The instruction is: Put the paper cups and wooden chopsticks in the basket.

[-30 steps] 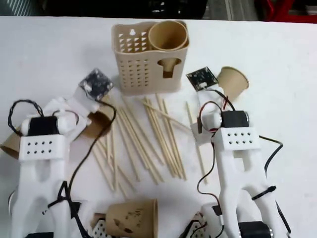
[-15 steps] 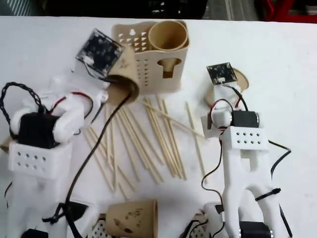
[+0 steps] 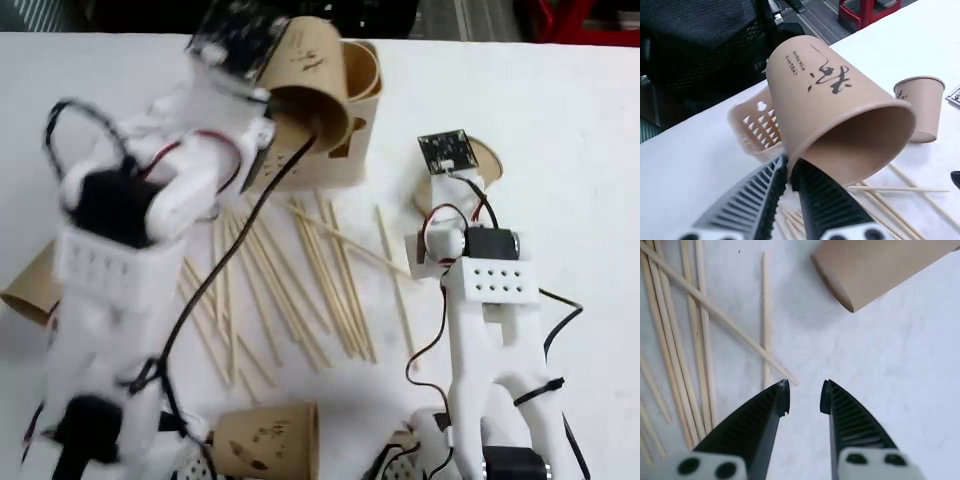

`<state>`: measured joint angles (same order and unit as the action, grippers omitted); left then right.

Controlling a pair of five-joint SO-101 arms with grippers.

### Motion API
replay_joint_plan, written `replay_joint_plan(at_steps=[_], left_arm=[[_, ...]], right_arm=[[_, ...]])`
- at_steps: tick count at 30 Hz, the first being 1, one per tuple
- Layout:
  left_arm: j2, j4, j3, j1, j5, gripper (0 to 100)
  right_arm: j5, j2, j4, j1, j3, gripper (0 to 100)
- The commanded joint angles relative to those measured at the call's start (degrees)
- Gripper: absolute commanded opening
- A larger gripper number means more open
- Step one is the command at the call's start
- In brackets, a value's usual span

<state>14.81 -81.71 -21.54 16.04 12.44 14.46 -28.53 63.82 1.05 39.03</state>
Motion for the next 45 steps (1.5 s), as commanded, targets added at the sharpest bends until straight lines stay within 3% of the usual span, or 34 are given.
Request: replay_joint_plan(at_steps=[1, 10, 16, 18, 23, 37, 45], left_arm=[[-11.03, -3.96, -16.97, 1.98, -1.49, 2], [-33.10, -11.69, -42.11, 2.15, -3.52, 2], [-41.27, -16.18, -52.04, 2.07, -3.87, 5], [-42.51, -16.18, -53.45, 2.07, -4.40, 12], [-43.56, -14.07, -55.03, 1.63, -13.98, 28], [-46.81, 1.41, -54.51, -0.13, -14.42, 26], [-49.45, -1.58, -54.95, -4.79, -14.24, 25]], right_arm=[[-0.35, -1.45, -0.84, -0.31, -0.35, 11.2], [-0.35, -1.45, -0.84, -0.31, -0.26, 11.2], [-0.35, -1.45, -0.84, -0.31, -0.26, 11.2], [-0.35, -1.45, -0.84, -0.31, -0.26, 11.2], [-0.35, -1.45, -0.84, -0.31, -0.26, 11.2], [-0.35, -1.36, -0.92, -0.22, -0.18, 11.2], [-0.44, -1.36, -1.36, -0.22, -0.09, 11.2]])
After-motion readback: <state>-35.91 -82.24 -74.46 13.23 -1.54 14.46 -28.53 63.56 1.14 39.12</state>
